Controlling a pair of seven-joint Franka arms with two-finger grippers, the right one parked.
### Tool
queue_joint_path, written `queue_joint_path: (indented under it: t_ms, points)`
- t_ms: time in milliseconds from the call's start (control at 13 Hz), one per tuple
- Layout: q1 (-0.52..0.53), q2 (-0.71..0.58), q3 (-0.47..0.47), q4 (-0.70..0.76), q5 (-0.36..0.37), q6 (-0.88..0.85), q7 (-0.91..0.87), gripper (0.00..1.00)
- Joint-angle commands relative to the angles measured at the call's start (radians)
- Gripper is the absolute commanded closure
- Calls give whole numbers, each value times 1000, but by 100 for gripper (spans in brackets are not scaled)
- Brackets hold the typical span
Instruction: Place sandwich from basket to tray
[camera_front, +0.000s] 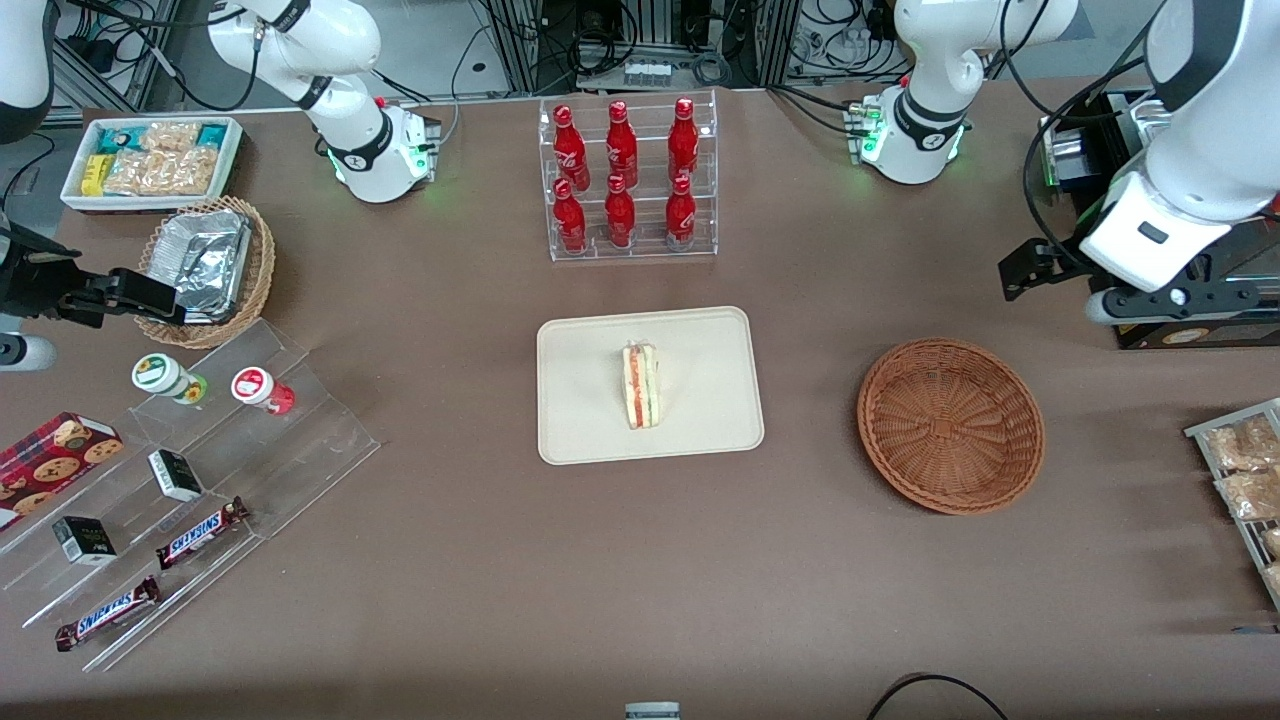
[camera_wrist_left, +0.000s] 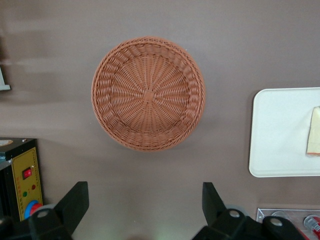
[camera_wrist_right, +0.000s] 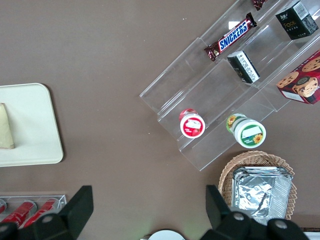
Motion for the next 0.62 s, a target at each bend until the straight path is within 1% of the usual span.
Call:
queue_joint_path:
  t_ms: [0,231,308,538]
  points:
    - [-19,73,17,105,-30,-44,15,0]
    - [-16,65,24,114,-21,-50,10,0]
    - [-19,65,61,116,-27,-58,12,0]
    - [-16,62,75,121,-20,-68,15,0]
